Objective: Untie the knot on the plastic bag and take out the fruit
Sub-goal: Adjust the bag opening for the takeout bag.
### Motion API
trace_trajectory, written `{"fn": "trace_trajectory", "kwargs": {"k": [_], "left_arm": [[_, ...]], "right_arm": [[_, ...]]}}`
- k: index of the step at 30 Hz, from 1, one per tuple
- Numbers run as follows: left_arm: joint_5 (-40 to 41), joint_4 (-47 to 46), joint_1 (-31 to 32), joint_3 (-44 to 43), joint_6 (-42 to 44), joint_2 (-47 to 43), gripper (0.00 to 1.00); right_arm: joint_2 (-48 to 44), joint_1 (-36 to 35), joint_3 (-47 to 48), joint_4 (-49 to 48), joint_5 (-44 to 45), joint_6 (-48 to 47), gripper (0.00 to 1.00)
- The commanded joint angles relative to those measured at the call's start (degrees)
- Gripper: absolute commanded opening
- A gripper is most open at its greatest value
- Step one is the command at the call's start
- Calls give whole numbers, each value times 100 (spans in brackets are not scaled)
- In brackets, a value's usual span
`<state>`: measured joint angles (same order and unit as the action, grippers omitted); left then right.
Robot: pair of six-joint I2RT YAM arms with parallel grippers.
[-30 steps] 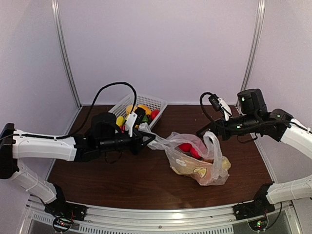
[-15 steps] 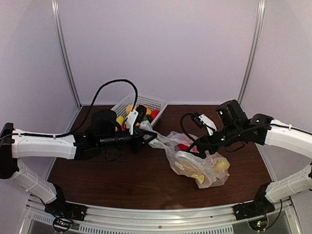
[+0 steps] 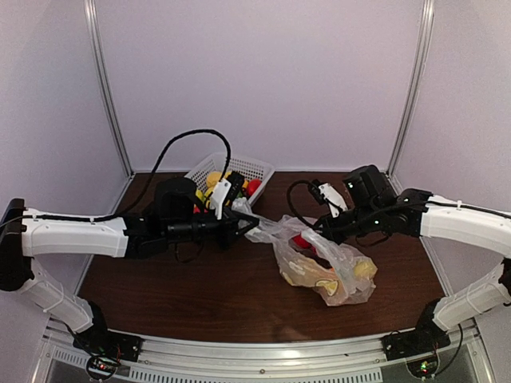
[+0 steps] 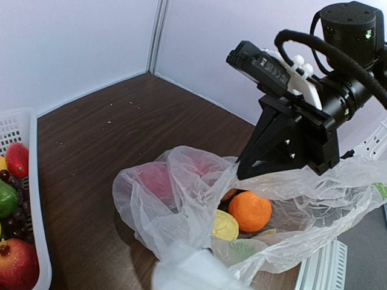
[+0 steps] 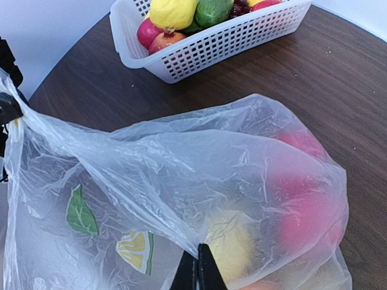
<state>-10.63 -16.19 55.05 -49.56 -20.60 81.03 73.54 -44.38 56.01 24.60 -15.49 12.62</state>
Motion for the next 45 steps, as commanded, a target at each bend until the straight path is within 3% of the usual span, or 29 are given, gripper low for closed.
{"fn": "trace_trajectory", "kwargs": {"k": [1,4,11,18,25,28,32,37,45], "left_arm": [[271,267,-24,-377,216,8,0],[445,511,-21,-541,358,-20,0],[728,919,-233,-660,500,-260,11],[1195,998,-354,-479,235,-573,15],[130,252,-331,-156,-891,-427,41],[-2,-167,-217,54,-1351,-243,60],[82,-673,-155,331,-2059,7,77],[-106,-1432,-59,304,-2691,510,86],[517,-850,50,-299,-3037,1120,94]], "right_arm": [[-232,22,262,98,1144,29,0],[-569,320,502,371,1689,-16,0],[-1437,953,1263,792,2444,-167,0],[-1682,978,862,449,2134,34,0],[-1612,975,59,-304,1558,474,0],[-1640,975,0,-390,1562,519,0],[-1767,977,-1,-428,1616,530,0],[-1842,980,-52,-430,1644,535,0],[-1907,976,-123,-456,1610,566,0]]}}
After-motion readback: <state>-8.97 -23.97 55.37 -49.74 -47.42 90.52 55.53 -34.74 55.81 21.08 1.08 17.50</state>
